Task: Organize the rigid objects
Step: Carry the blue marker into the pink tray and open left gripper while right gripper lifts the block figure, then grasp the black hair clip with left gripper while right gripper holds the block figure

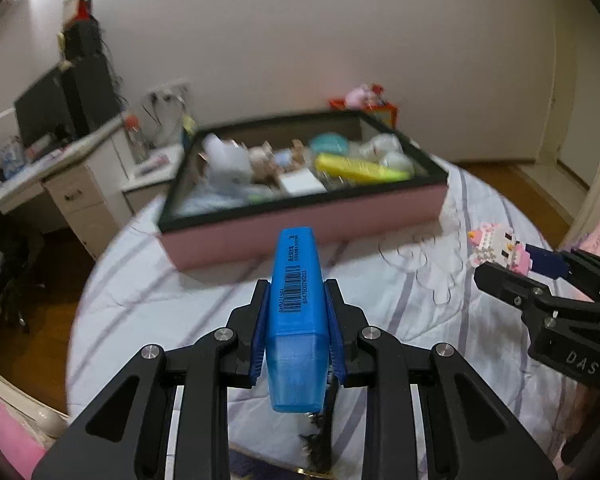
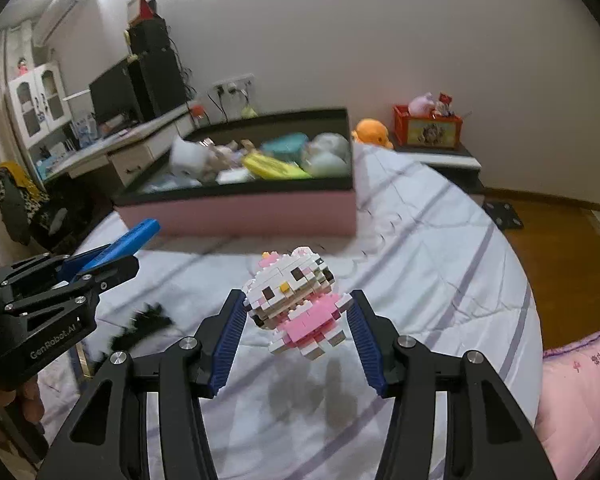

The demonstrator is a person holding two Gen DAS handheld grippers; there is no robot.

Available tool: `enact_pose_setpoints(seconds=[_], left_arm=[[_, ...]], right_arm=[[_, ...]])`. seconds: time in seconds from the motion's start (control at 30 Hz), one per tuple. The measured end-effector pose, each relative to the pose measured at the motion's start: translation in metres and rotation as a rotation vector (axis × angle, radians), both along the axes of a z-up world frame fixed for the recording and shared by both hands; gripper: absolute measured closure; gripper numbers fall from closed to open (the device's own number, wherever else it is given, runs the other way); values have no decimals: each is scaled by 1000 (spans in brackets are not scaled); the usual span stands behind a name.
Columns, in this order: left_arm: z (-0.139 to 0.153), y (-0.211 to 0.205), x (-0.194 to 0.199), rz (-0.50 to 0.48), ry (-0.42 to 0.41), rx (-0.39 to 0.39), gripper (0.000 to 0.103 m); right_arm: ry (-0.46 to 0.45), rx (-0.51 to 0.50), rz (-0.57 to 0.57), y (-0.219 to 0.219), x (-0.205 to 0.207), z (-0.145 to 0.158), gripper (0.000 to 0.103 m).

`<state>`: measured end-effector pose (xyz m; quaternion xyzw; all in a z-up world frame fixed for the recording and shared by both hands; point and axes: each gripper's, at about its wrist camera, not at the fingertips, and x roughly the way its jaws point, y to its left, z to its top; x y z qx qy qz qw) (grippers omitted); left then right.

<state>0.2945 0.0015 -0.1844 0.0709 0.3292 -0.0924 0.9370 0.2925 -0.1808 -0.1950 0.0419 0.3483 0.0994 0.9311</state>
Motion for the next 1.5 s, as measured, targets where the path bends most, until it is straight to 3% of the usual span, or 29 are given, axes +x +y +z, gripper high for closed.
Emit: enact_pose_setpoints(seconds=[0.33, 0.43, 0.6, 0.83, 0.97, 1.07, 1.2, 1.3, 1.4, 1.5], left_arm=[[58, 22, -46, 30, -199, -42, 76], [74, 28, -63, 56, -293, -54, 76], [95, 37, -80, 91, -404, -62, 76], [106, 49, -85, 104, -452, -77, 76], [80, 43, -55, 99, -412, -96, 76], [34, 42, -21, 109, -262, -133, 76], [-6, 41, 2, 124, -149, -123, 76], [-23, 48, 22, 110, -69, -193, 76], [-26, 54, 32, 101, -49, -311, 76], [-31, 54, 42, 100, 1, -337, 75]], right_arm=[[-201, 14, 32, 35, -36, 59, 49], [-259, 13, 32, 43, -45, 76, 49], [-318, -2, 41, 54, -54, 94, 49], [-353, -15, 68, 69, -55, 108, 49], [-344, -27, 69, 74, -47, 102, 49], [-278, -14, 55, 73, -31, 80, 49], [-186, -15, 33, 68, -15, 45, 49], [-134, 1, 28, 62, -5, 27, 49], [-107, 8, 32, 58, -5, 16, 49], [-91, -9, 45, 58, -3, 10, 49]])
